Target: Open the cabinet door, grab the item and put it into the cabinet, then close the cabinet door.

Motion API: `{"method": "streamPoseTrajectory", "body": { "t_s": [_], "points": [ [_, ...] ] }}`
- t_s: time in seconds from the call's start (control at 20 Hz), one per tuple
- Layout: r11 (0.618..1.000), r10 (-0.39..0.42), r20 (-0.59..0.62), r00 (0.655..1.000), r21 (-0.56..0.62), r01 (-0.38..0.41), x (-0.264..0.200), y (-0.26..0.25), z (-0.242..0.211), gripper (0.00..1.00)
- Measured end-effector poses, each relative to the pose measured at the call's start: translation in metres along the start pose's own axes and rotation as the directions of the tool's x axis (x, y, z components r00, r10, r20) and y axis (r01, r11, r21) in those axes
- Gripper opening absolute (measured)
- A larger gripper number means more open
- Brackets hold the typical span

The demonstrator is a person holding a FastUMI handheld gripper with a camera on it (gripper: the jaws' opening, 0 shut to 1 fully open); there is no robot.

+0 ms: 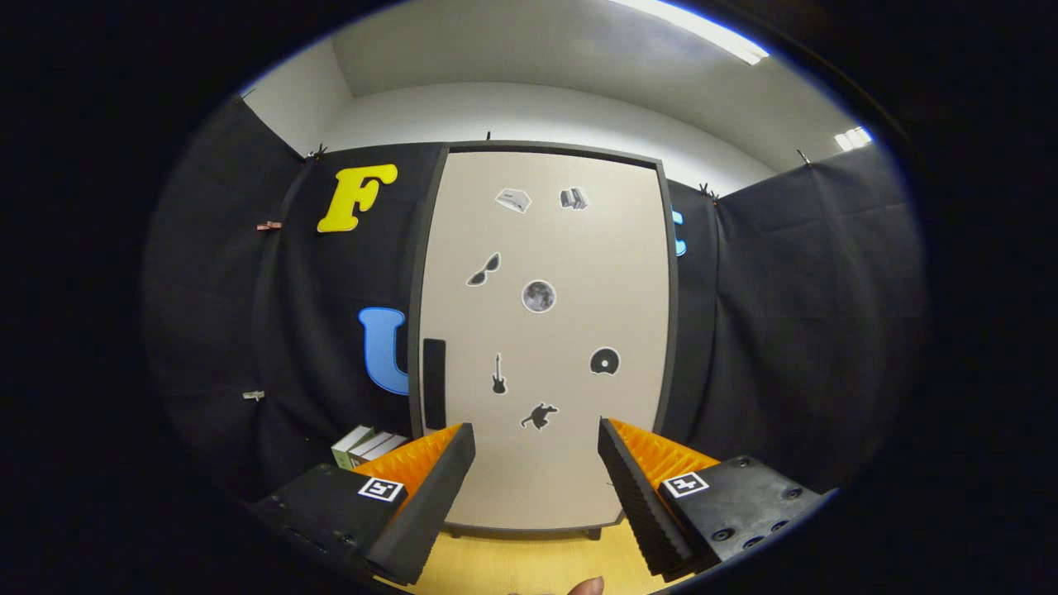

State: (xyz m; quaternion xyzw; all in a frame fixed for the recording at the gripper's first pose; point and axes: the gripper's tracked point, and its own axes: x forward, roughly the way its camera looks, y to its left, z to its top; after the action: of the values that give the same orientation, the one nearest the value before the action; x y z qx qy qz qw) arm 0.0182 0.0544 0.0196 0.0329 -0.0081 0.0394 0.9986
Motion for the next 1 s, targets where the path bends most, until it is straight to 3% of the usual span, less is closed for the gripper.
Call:
{"method": "streamPoseTrajectory", "body": {
  "t_s": [0.4,0.85,1.0],
  "points": [
    [0.996,0.078,-0.025,0.997,0.044,-0.076,0.086,0.082,-0.009,0.97],
    [0.999,0.034,-0.045,0.998,-0.014,-0.035,0.162,0.116,-0.049,0.97],
    [1.000,0.005,-0.049,0.999,0.001,-0.005,0.176,0.112,-0.055,0.88]
  ]
}}
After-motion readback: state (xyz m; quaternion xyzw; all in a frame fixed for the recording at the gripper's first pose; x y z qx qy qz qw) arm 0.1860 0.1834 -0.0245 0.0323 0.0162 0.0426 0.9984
